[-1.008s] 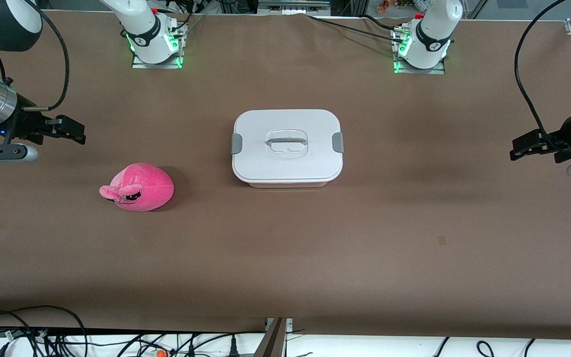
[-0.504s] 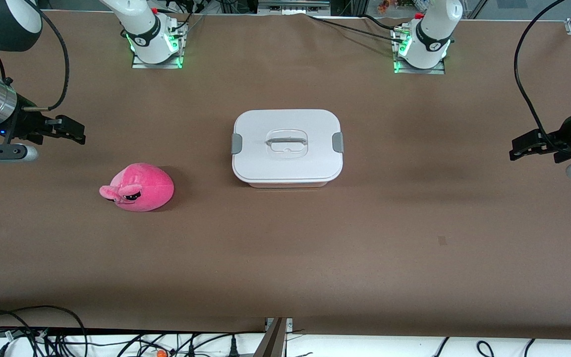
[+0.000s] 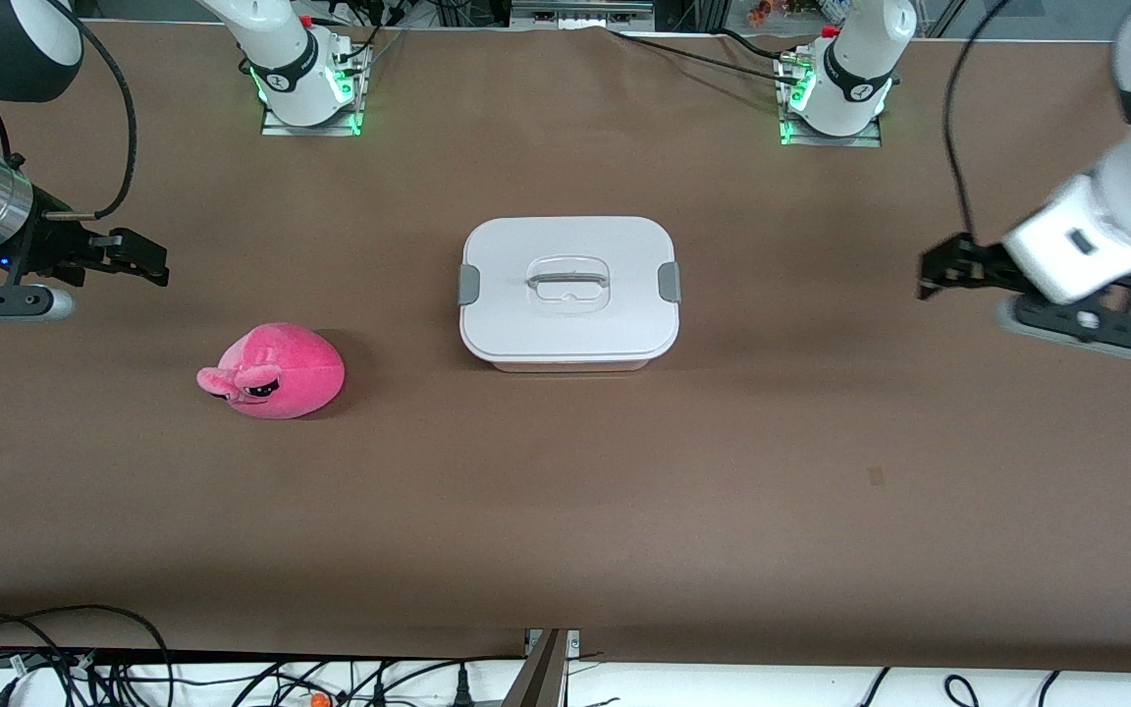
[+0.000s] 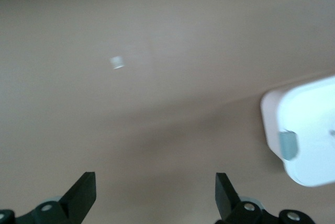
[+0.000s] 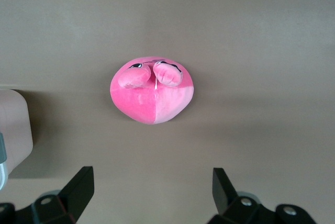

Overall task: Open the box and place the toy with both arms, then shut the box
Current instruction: 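Move the left gripper over the white lid and lower onto its handle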

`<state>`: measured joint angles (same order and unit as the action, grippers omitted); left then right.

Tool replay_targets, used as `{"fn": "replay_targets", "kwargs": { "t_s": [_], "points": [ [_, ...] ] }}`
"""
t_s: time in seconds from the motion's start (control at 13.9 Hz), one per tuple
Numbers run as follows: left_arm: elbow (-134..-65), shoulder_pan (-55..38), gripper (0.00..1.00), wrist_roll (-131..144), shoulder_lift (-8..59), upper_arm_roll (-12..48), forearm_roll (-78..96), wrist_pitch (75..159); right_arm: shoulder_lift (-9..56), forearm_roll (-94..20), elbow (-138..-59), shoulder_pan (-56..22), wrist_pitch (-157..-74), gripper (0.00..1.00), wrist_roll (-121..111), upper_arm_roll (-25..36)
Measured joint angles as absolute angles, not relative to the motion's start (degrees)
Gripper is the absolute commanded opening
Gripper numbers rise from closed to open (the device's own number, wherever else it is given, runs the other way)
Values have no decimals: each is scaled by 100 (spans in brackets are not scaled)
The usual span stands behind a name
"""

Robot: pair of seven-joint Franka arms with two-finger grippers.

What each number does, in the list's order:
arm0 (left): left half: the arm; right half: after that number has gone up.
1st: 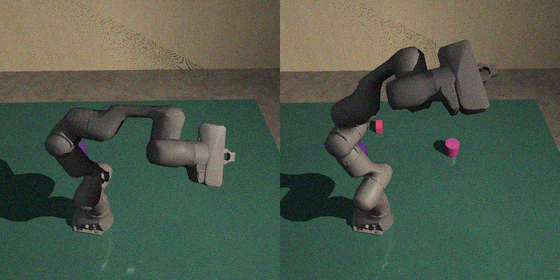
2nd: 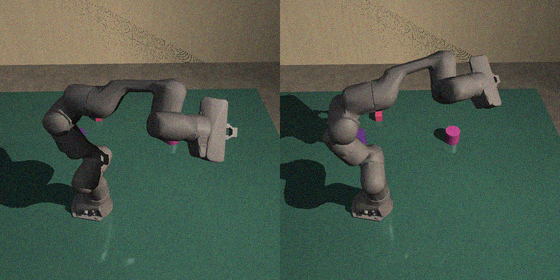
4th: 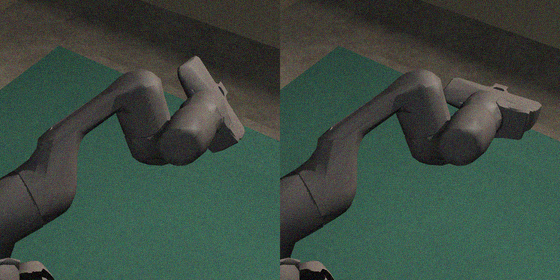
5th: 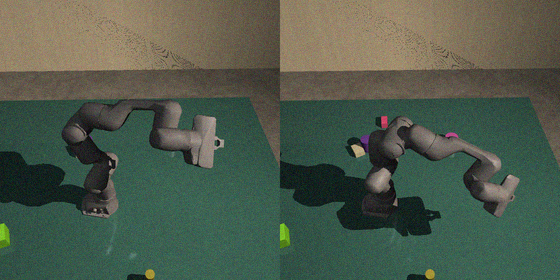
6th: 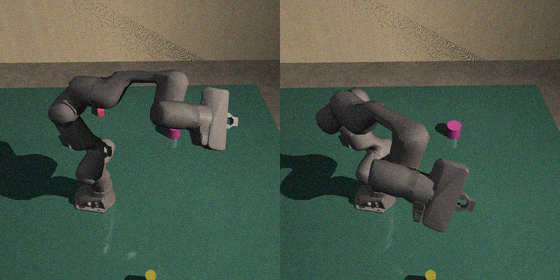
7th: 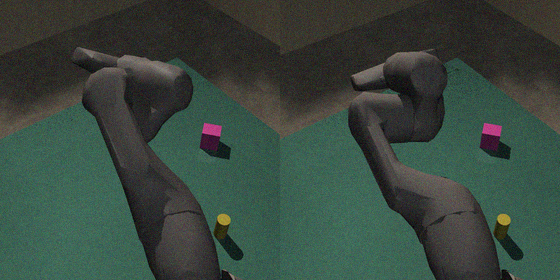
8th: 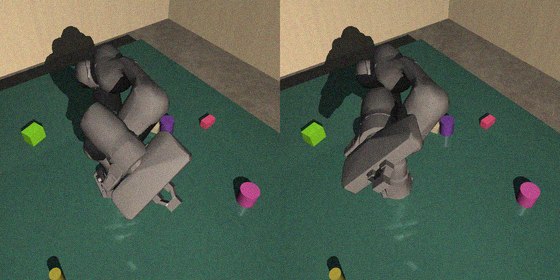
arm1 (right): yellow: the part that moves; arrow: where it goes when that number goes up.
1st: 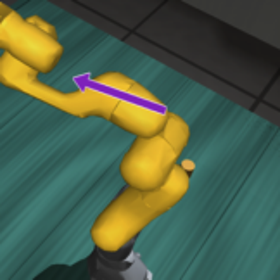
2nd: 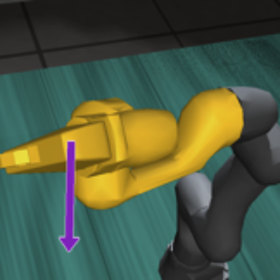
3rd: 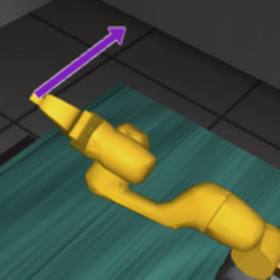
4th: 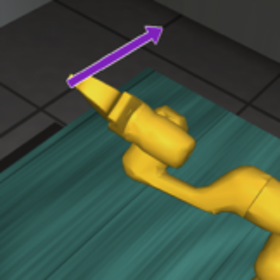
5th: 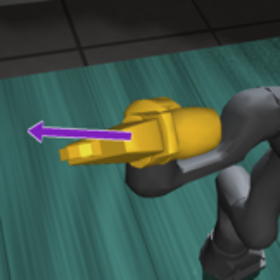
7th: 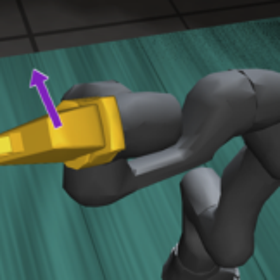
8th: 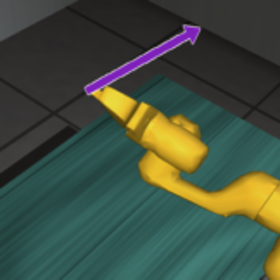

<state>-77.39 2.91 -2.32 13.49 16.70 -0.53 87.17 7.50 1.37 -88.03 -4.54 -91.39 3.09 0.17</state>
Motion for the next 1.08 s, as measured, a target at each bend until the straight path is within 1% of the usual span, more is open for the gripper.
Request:
{"fn": "replay_targets", "kwargs": {
  "t_s": [0.14,0.22,0.5,0.72,1.08],
  "points": [
    [-7749,116,100,-230,1453,2207,-54,8699,750,137,-8802,-454,-9140,100,309,18],
    [-7755,-86,100,-231,1546,2338,-53,8699,750,137,-8801,-454,-9140,100,308,18],
    [-7759,-1387,100,-234,2043,2421,-54,8797,750,137,-8798,-453,-9140,100,309,19],
    [-7761,-2162,100,-276,2395,2415,-87,9446,750,137,-8797,-453,-9140,100,308,18],
    [-7784,-2519,100,-1959,3028,2409,-777,10497,750,137,-8797,-453,-9140,100,309,19]
  ]
}}
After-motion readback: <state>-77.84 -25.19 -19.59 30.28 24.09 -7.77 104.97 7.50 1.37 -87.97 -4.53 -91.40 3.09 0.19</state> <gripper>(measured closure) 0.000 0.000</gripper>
